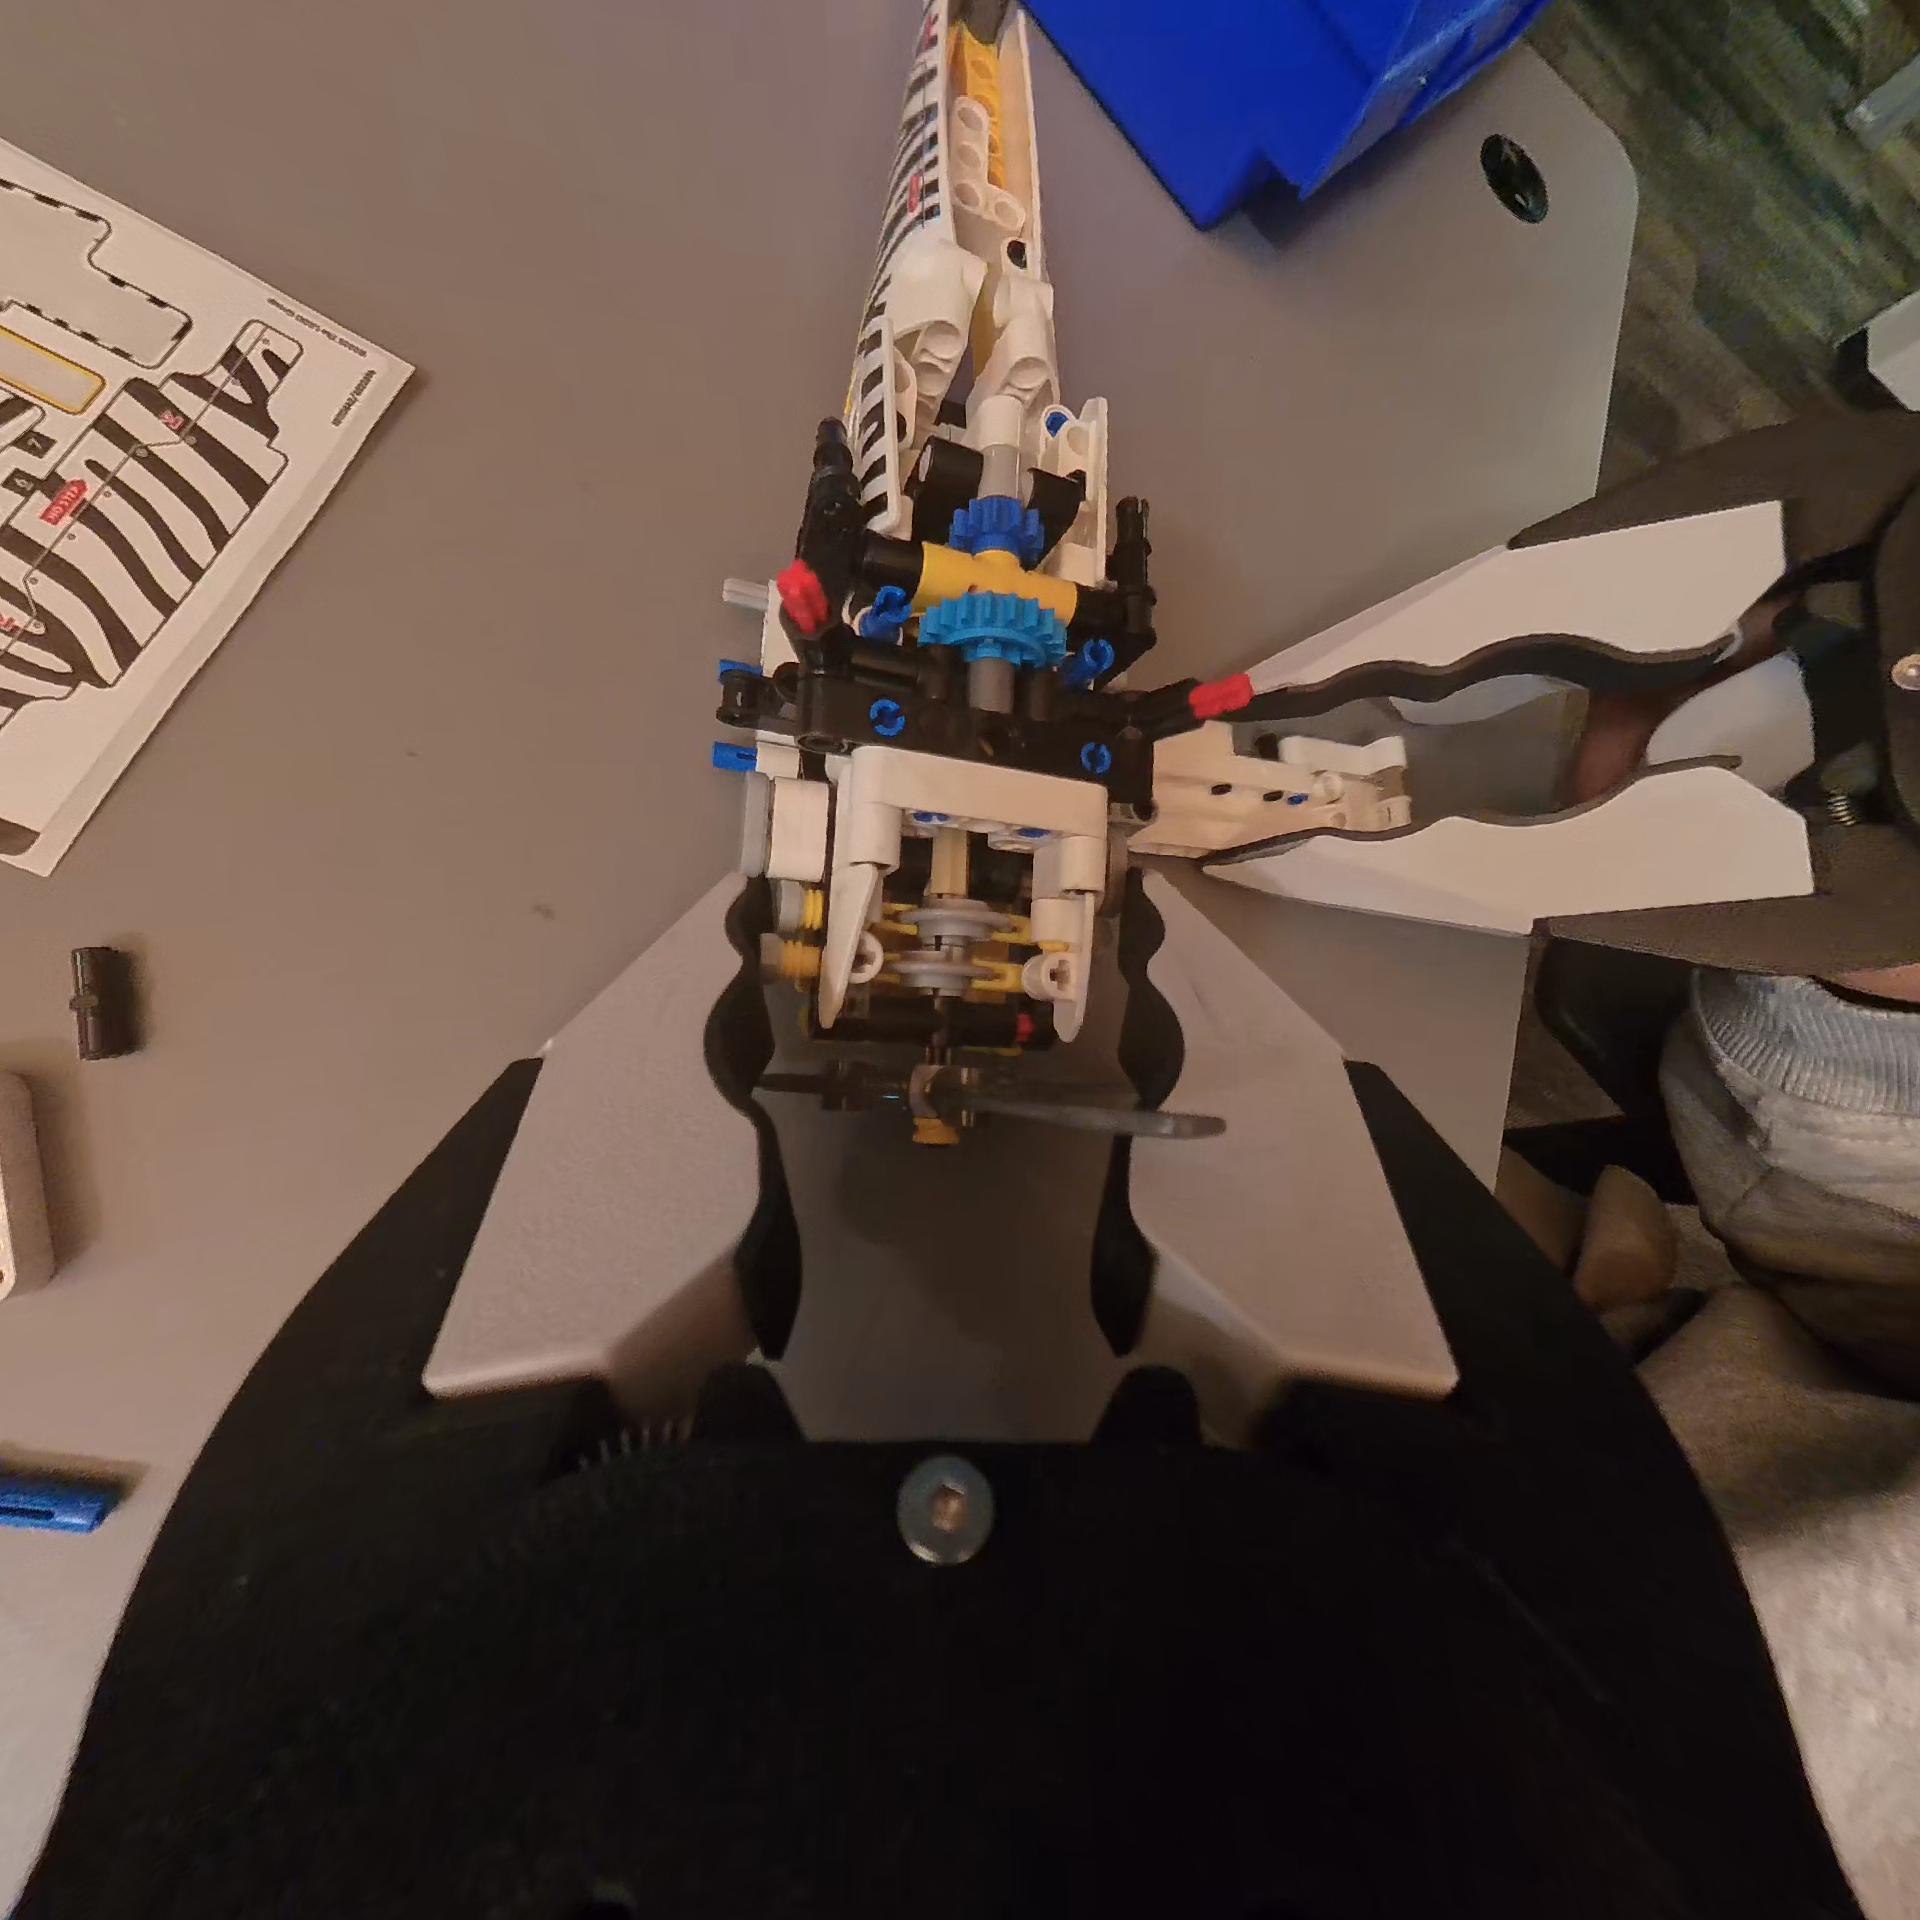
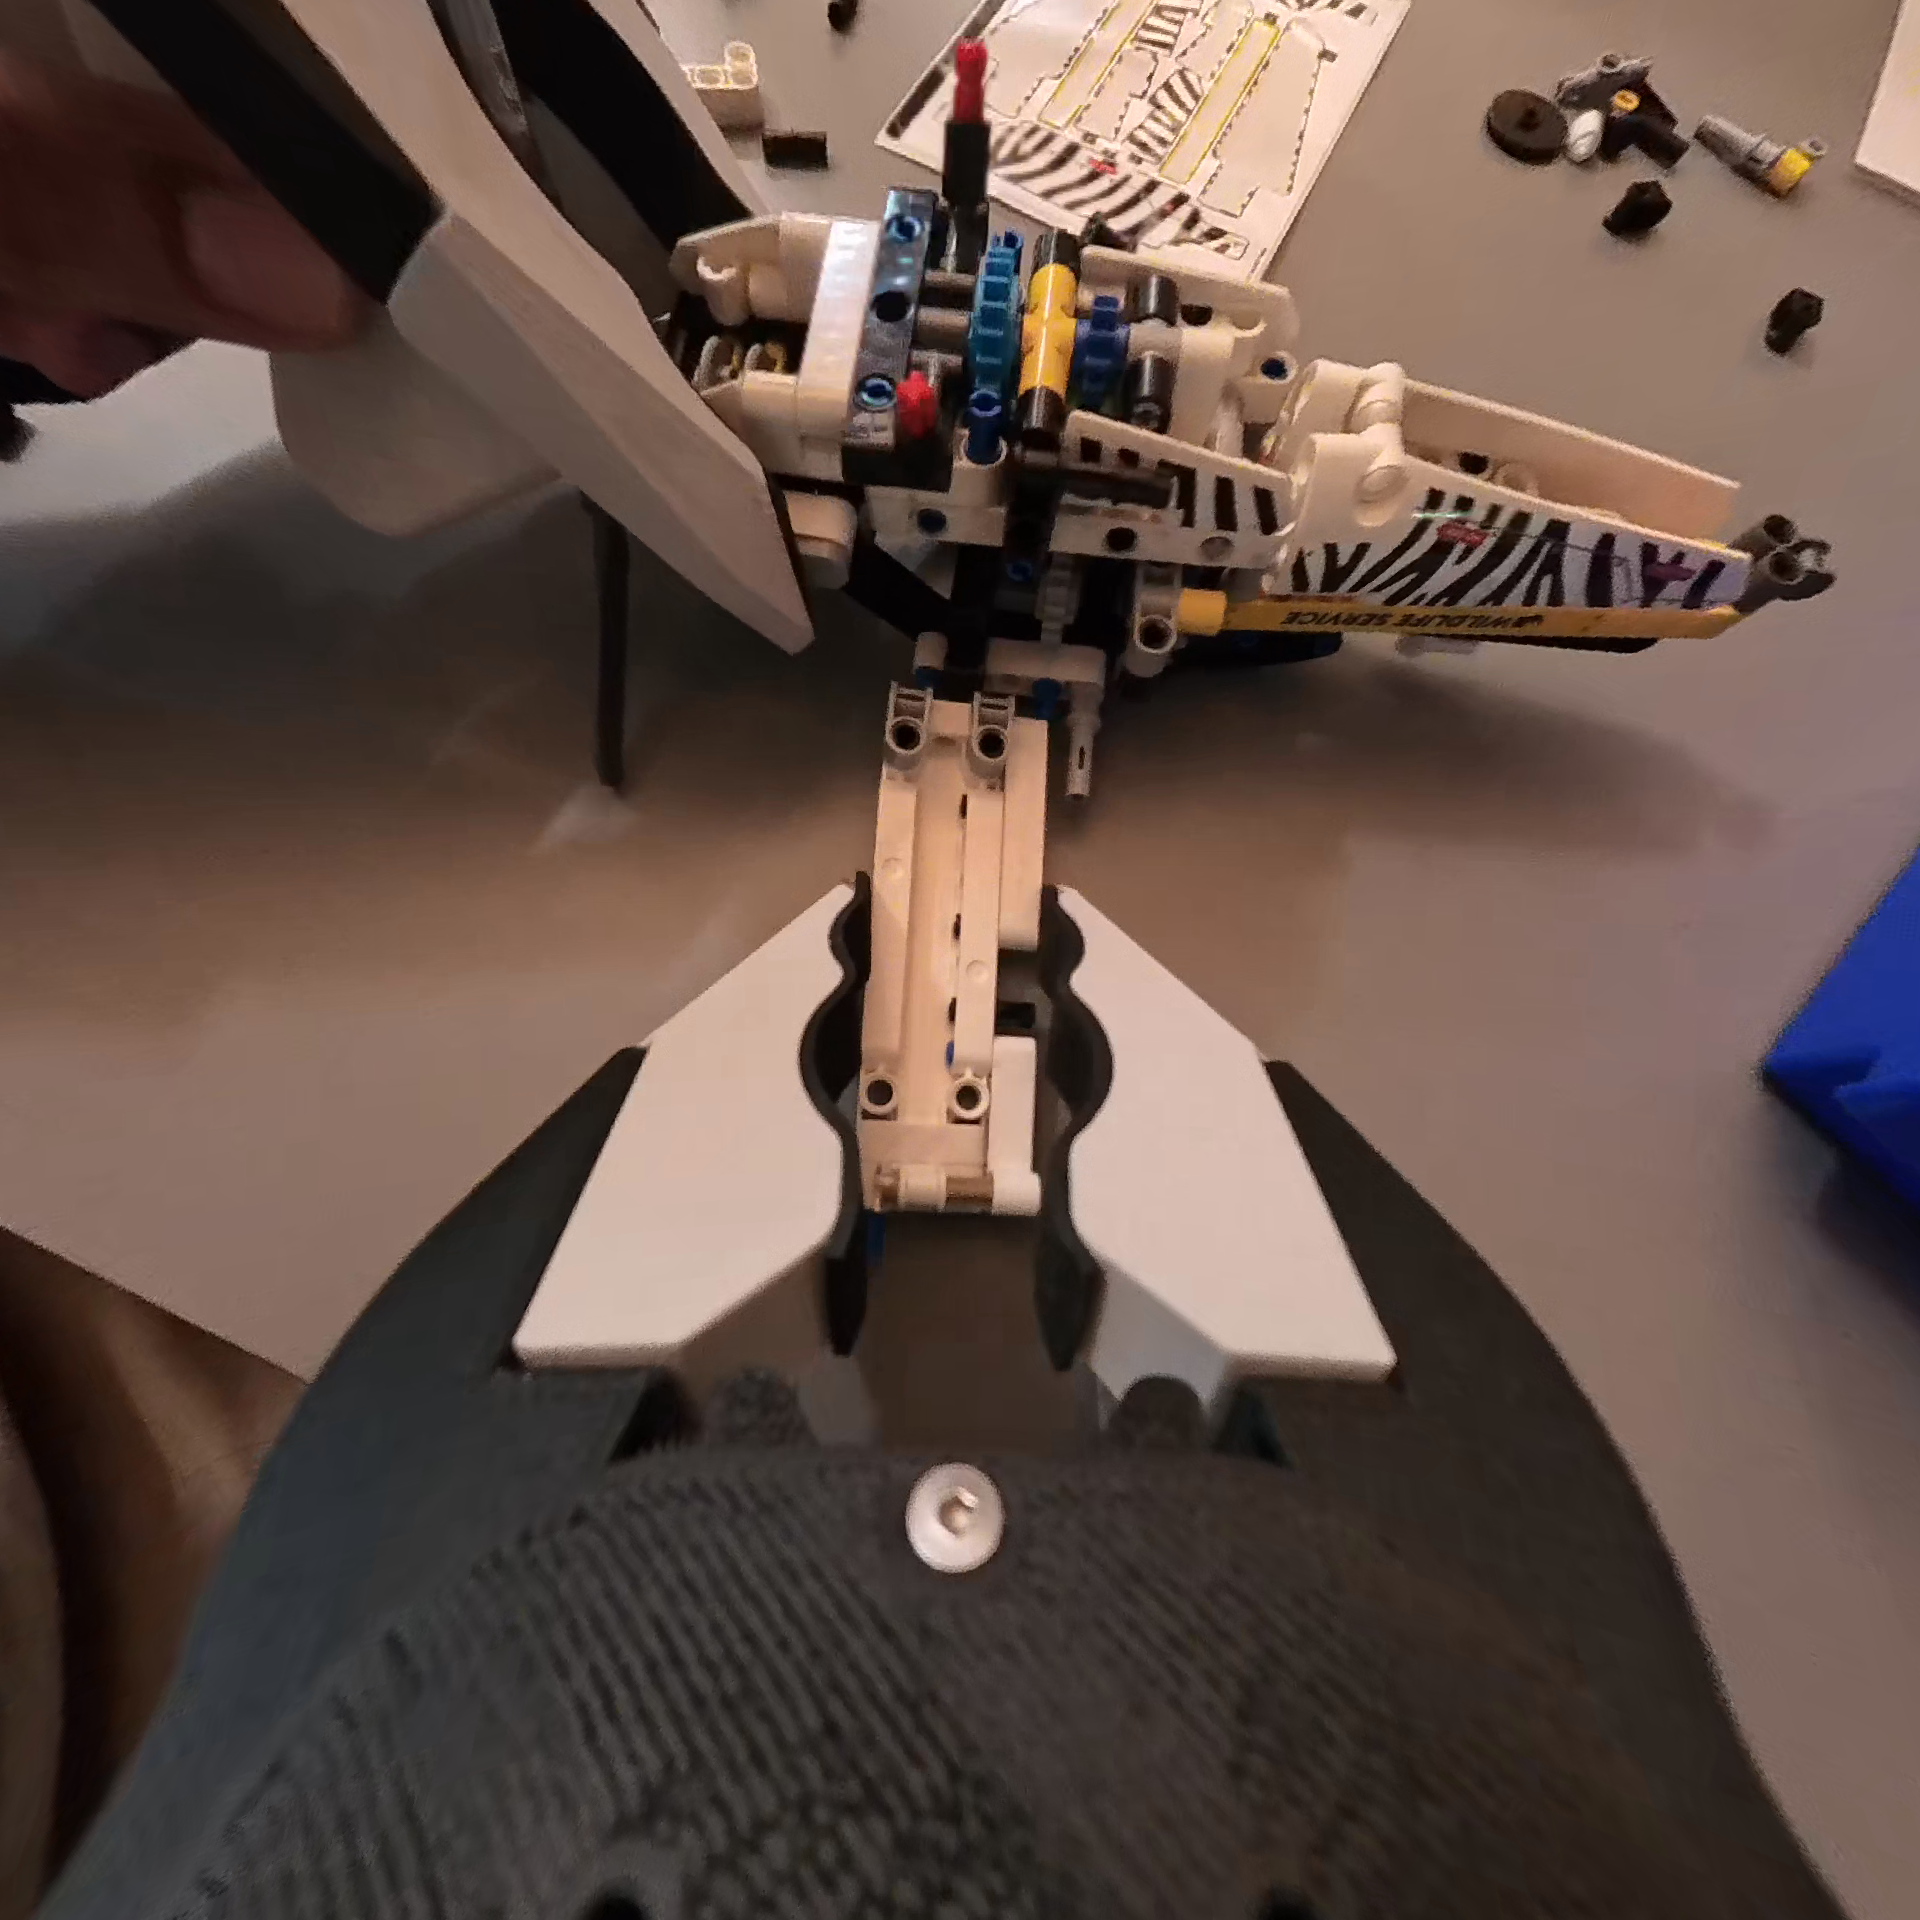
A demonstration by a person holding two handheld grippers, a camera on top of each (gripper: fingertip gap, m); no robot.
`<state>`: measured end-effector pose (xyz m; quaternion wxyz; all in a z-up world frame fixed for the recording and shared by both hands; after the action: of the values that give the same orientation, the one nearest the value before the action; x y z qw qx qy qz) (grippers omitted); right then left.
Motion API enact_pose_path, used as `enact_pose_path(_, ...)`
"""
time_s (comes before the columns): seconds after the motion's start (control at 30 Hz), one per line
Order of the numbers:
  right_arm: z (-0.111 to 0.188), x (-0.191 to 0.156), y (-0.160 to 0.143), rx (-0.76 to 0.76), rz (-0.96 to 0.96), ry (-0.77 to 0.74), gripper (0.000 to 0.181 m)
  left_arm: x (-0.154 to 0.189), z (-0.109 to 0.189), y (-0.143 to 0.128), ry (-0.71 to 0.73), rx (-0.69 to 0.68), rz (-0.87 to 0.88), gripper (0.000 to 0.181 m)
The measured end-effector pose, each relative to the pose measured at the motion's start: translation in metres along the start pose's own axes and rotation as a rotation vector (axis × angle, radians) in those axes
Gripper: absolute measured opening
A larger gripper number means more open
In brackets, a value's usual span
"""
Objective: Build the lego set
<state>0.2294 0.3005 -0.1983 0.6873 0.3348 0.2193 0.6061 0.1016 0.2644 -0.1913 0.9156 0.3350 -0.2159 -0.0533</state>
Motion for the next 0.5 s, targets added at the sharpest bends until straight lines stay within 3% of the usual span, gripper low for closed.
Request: enact_pose_path(0.5,0.0017,-0.0004,0.0022,-0.037,0.046,-0.083,0.031,0.0021,-0.0009,-0.0005,0.008,-0.007,-0.009,0.066)
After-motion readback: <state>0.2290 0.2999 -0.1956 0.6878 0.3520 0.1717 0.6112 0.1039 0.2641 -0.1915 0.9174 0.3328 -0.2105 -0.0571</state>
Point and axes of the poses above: each gripper's, where its closed fingertips meet, z back along the fingers, y out of its top, x = y × z across the jaws, the point moved 6 cm from there along z, back along the fingers
